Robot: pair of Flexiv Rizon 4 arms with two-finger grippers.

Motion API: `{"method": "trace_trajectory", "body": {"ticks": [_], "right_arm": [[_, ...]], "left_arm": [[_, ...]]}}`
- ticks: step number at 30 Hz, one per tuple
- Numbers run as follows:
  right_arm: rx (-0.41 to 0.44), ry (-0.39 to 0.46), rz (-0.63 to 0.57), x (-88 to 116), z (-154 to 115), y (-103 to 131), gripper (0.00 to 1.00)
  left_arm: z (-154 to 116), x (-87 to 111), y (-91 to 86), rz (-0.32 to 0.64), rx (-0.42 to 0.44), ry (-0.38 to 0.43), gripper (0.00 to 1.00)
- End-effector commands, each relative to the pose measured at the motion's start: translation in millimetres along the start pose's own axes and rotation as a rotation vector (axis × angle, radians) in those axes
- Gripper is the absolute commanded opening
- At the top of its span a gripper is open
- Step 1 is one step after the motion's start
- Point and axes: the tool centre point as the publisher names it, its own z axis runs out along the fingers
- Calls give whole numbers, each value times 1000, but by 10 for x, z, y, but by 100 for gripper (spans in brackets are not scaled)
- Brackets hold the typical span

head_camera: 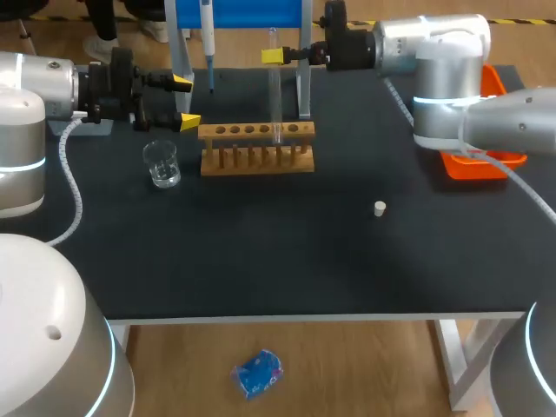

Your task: Invert the test tube, pick up the pipette, mount the tip to pipette, aspirate from beaker and dispense into the tube, eject the tip, return the pipette, and cap with the stopper.

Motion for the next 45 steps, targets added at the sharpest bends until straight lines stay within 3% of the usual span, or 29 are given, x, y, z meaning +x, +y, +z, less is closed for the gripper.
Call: {"method": "trace_trajectory", "body": {"ticks": [1, 6, 8, 9, 10, 11, 19, 30, 39, 45], "right_arm": [[-38, -22, 506, 31, 10, 3, 0], [-38, -22, 506, 31, 10, 3, 0], [-36, 15, 620, 33, 7, -2, 0], [-50, 48, 761, 39, 10, -16, 0], [-54, 49, 783, 40, 8, -13, 0], [-23, 74, 890, 41, 11, -19, 0], [-5, 144, 1062, 70, 12, -25, 0], [41, 90, 1031, 5, 19, -67, 0], [69, -2, 872, -1, 12, -87, 0], [50, 5, 875, -2, 13, -98, 0]], "left_arm": [[-5, 7, -1, 1, -1, -1, 100], [-5, 7, -1, 1, -1, -1, 100], [-5, 7, -1, 1, -1, -1, 100], [-5, 7, -1, 1, -1, -1, 100], [-5, 7, -1, 1, -1, -1, 100], [-5, 7, -1, 1, -1, -1, 100], [-5, 7, -1, 1, -1, -1, 100], [-5, 7, -1, 1, -1, -1, 100], [-5, 7, -1, 1, -1, -1, 100], [-5, 7, -1, 1, -1, -1, 100]]}}
